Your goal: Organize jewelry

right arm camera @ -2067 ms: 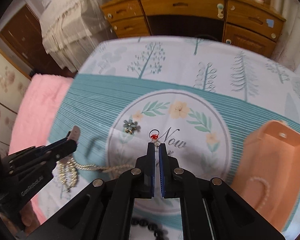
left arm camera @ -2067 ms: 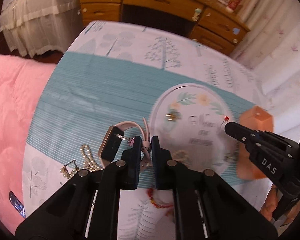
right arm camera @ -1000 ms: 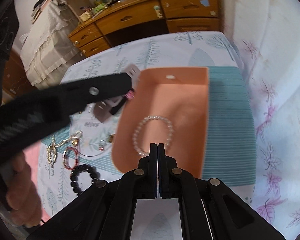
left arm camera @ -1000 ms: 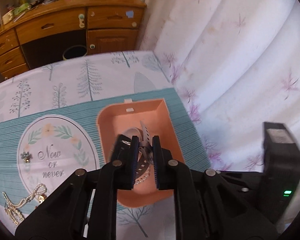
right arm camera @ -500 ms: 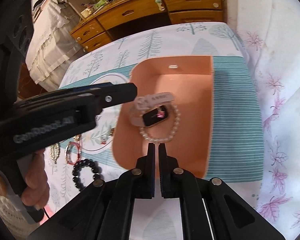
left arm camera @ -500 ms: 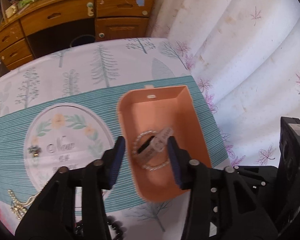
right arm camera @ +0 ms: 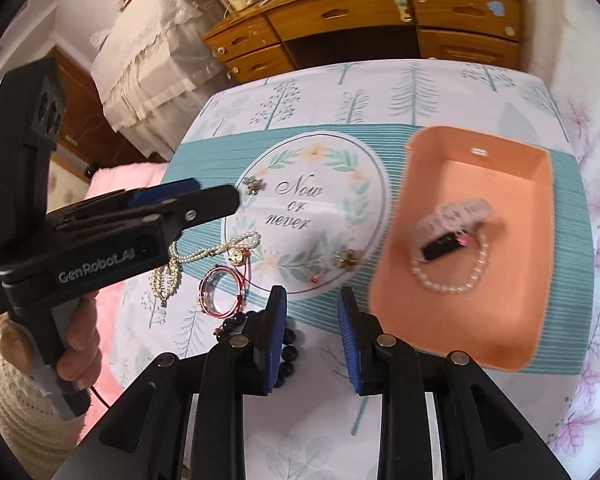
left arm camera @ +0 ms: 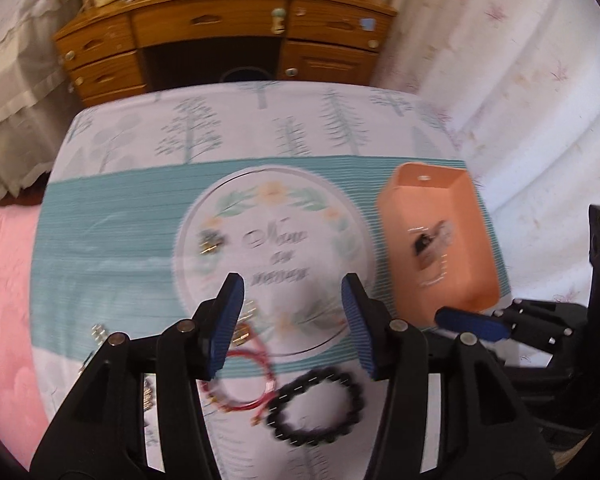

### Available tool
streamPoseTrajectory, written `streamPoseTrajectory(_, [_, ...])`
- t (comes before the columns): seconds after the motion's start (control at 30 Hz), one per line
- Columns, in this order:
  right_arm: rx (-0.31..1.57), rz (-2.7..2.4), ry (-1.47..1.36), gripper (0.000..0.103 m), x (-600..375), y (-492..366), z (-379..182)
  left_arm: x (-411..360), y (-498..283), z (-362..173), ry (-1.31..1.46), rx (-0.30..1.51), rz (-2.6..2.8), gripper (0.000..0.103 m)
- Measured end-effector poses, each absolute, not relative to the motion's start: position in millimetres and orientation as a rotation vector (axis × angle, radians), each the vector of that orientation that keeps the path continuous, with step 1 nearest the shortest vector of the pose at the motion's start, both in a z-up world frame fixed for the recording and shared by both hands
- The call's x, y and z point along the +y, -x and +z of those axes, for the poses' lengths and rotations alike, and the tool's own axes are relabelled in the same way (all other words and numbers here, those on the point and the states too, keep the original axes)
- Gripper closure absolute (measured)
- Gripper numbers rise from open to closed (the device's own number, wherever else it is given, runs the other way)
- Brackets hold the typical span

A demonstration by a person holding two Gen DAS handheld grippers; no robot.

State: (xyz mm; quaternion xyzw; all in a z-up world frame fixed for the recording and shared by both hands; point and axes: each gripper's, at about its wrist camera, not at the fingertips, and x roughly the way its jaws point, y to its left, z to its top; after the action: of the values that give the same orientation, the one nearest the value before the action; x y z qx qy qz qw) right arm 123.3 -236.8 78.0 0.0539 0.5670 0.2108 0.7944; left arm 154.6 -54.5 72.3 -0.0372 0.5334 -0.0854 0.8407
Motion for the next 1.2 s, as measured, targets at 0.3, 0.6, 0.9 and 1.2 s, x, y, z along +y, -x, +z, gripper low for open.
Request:
streamPoseTrajectory(0.3, [1.323, 0.395, -0.045, 0.077, -191.8, -141.1, 43.5, 9.8, -138.1, 44.6, 0.139, 1.166, -0.122, 0.055])
streamPoseTrajectory(0.6, [1.400, 0.298, -0.005, 0.077, -177.1, -157.9, -4.0, 37.1, -135.8, 24.1, 0.193, 1.189, -0.119, 0.055])
streamPoseTrajectory(0.9, [1.368, 0.236, 0.146, 0.092, -148.4, -161.9, -21.2, 56.0, -141.0, 15.2, 0.229, 1.187, -0.110, 0.055])
streamPoseTrajectory(1.2, [1.359, 0.257, 0.157, 0.095, -136.9, -162.1, -22.8, 62.5, -145.7, 7.2, 0.250, 1.201, -0.103, 0.055])
